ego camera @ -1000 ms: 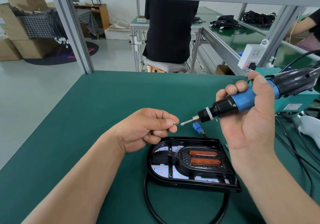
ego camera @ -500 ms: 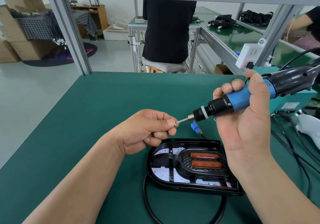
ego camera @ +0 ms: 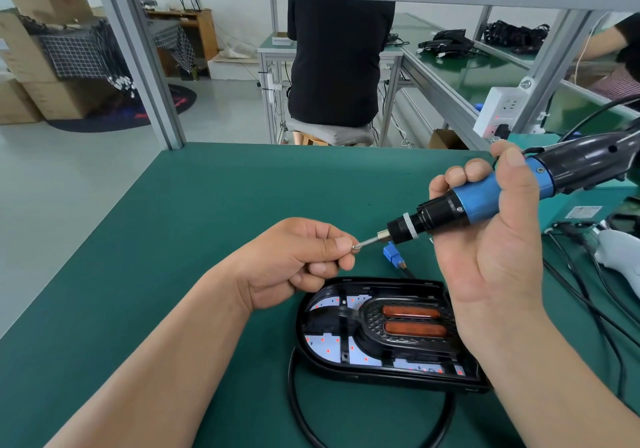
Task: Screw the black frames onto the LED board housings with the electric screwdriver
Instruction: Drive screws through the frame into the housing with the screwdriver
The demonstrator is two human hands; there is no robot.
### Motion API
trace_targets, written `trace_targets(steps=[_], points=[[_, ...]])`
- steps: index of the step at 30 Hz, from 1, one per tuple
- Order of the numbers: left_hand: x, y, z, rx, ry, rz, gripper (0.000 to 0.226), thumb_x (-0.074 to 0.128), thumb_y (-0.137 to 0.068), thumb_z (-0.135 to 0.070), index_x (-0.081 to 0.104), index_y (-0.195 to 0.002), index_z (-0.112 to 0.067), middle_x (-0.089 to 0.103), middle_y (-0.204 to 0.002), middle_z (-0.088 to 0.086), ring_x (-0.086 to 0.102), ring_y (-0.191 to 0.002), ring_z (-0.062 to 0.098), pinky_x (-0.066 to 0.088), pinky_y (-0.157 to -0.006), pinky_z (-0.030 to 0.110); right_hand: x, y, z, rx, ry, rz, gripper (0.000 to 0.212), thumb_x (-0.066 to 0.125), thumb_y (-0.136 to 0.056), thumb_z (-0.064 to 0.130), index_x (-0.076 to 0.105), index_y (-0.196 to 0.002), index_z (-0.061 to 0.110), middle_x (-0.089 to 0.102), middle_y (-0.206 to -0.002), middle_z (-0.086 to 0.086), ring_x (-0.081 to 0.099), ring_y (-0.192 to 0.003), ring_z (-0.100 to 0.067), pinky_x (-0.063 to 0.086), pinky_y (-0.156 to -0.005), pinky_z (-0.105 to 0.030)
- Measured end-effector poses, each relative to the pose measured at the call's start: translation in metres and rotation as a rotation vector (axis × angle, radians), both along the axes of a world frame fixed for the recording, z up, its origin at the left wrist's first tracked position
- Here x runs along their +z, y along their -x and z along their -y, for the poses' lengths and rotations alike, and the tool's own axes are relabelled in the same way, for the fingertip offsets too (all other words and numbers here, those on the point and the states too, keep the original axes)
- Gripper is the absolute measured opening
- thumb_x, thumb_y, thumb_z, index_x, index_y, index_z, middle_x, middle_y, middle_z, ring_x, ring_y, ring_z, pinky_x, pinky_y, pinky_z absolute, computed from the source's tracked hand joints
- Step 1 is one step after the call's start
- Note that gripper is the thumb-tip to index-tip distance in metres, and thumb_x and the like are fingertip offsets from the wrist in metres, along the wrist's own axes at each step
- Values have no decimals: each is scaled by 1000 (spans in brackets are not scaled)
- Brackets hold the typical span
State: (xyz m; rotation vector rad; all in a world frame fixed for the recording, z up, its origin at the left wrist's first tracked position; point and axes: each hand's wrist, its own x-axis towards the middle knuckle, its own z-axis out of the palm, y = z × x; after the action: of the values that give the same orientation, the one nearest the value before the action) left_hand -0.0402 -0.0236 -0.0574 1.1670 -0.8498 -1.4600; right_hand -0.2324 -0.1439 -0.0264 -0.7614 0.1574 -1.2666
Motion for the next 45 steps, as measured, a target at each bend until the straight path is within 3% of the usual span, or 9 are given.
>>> trace_targets(steps=[12,16,21,25,32,36,40,43,45], points=[[0,0,-1,-12,-9,59,8,64,-100,-5,71,-97,-2,65,-82,9,30,-58,7,26,-39,11,0,-1,0,-16,5,-16,16,65,-104,27,54,-115,21,55,-86,3,55,-82,-15,48,-97,-34],[0,2,0,13,0,91,10,63,-102,-3,70,-96,-2,65,-80,8,29,-58,8,25,-39,12,1,-2,-3,-42,5,-38,20,63,-106,33,55,-119,20,55,-88,3,54,-84,-15,47,-100,-35],[-2,2,1,31,10,95,9,64,-101,-4,70,-95,-3,64,-79,8,27,-59,9,24,-40,12,3,-4,-4,-47,-8,-56,39,68,-92,45,56,-119,20,55,-87,3,54,-84,-15,49,-97,-34],[-2,1,1,23,4,72,7,65,-100,-6,70,-99,-1,63,-80,8,27,-58,8,25,-39,12,2,-4,-2,-40,-56,-38,38,67,-93,48,56,-117,20,57,-87,3,56,-82,-15,51,-95,-34],[0,-5,0,54,-15,68,43,67,-95,-30,69,-121,4,57,-77,1,32,-55,5,23,-40,13,3,-1,-2,-24,-108,-19,28,57,-106,48,56,-114,20,57,-86,4,56,-81,-15,52,-96,-34],[-1,-15,-3,73,-73,266,28,67,-102,-30,78,-109,-5,46,-68,-4,25,-55,8,19,-42,16,9,2,-2,0,-90,-16,26,56,-108,46,54,-113,21,55,-85,4,55,-80,-14,50,-96,-34],[-1,-19,-9,-39,-158,582,51,82,-86,-46,72,-101,3,30,-62,-6,23,-55,13,18,-45,23,14,6,-4,61,-80,-17,19,57,-109,40,57,-108,21,54,-82,5,54,-76,-13,49,-93,-35],[0,-18,-9,-93,-164,678,37,85,-79,-49,83,-97,-17,42,-60,-5,29,-51,9,21,-46,22,14,6,-8,134,-74,-24,17,58,-107,37,58,-107,21,53,-80,5,53,-73,-12,52,-86,-34],[-1,-18,-8,-102,-140,723,18,86,-85,-40,85,-93,-23,54,-55,-16,37,-45,2,25,-42,16,15,5,-10,186,-53,-37,15,58,-105,35,58,-107,20,53,-79,5,53,-71,-12,53,-82,-33]])
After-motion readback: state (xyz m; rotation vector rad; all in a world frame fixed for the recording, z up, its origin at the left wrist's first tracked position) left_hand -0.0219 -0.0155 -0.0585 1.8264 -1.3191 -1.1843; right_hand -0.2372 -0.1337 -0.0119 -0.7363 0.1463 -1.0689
